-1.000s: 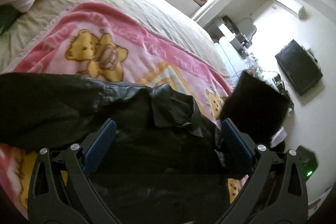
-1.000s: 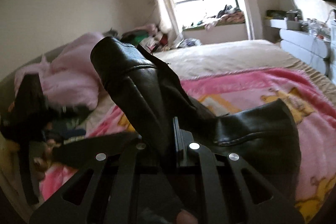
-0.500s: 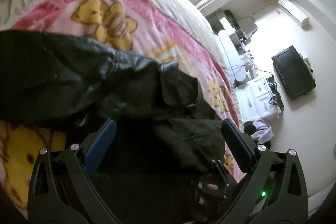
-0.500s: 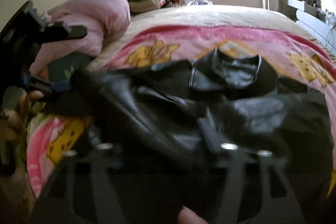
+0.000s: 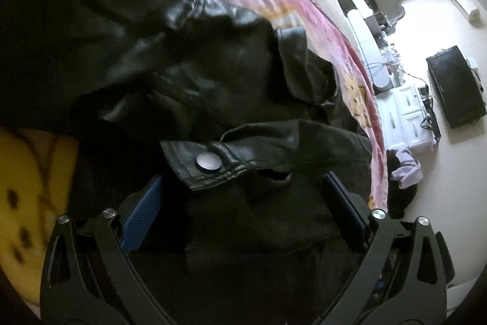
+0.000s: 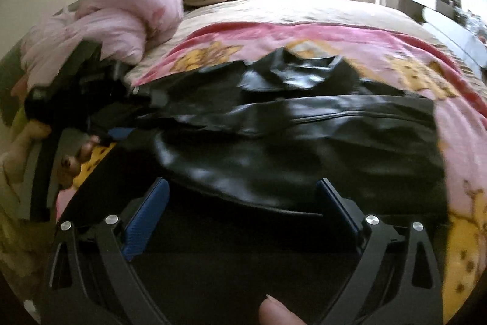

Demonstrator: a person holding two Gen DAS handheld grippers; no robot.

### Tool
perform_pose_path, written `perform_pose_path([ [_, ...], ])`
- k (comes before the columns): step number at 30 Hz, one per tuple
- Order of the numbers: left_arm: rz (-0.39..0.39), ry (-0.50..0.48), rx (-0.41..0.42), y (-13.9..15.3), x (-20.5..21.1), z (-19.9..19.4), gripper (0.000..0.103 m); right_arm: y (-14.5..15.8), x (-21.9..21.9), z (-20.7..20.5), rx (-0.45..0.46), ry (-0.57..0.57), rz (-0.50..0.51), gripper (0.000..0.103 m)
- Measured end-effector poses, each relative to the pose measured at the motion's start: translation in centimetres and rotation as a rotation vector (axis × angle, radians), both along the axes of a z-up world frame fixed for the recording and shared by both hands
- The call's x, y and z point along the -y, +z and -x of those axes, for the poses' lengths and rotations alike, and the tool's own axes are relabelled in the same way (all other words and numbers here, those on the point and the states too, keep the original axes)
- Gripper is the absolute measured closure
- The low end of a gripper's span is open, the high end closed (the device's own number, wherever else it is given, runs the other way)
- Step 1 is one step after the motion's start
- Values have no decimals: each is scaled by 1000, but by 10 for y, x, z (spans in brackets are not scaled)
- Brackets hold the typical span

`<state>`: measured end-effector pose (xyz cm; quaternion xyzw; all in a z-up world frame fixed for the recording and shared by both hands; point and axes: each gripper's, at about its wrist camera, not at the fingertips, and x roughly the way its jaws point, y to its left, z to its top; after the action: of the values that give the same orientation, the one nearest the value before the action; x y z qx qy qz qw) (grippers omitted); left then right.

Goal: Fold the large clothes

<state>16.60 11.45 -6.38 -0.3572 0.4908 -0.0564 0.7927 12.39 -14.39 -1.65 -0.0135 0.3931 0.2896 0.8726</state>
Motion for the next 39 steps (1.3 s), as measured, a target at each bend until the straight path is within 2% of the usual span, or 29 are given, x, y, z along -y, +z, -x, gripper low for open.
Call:
perform_pose_path([
  [1,-6,-3,1,0,2,-1,47,1,7,-3,-1,-24,-3,8],
  [2,-50,1,-1,0,7,-2,69,2,15,-6,-2,-43,-8,8],
  [3,-94,-2,12,4,12,-1,85,4,24,-8,2,-66,-12,9],
  [4,-101,-18,35,9,16,1,97,5,33,-11,6,-85,-12,12],
  [6,-114,-35,91,26,23,4,100,12,51,-16,24,-152,-4,19],
  [9,-164,-84,240,74,39,14,102,25,77,-28,65,-221,-2,29],
  [11,-204,-106,355,113,49,19,102,34,95,-43,79,-301,7,42],
  [12,-229,-108,390,124,51,19,102,36,101,-49,82,-330,3,47],
  [13,-259,-112,432,136,53,22,102,38,108,-56,87,-363,-4,56],
  [14,-294,-121,481,146,55,23,102,40,113,-63,90,-385,-15,59],
  [16,-360,-130,514,148,54,17,102,39,116,-82,77,-426,-4,60],
  [19,-388,-121,455,123,48,-3,102,31,108,-108,48,-445,41,60],
  [21,-389,-119,385,95,39,-16,102,21,98,-124,27,-444,69,60],
  [24,-371,-120,331,65,28,-19,102,7,85,-141,-9,-433,95,60],
  [30,-335,-94,252,26,4,-18,101,-34,75,-170,-107,-436,166,62],
  [32,-327,-94,226,15,0,-20,100,-51,80,-178,-153,-453,180,69],
  [34,-328,-97,203,5,-1,-24,98,-63,83,-182,-171,-453,169,69],
  [38,-325,-97,164,-2,-4,-25,92,-49,81,-172,-141,-437,152,67],
  [39,-342,-94,159,3,-3,-22,80,-39,82,-164,-126,-423,123,67],
])
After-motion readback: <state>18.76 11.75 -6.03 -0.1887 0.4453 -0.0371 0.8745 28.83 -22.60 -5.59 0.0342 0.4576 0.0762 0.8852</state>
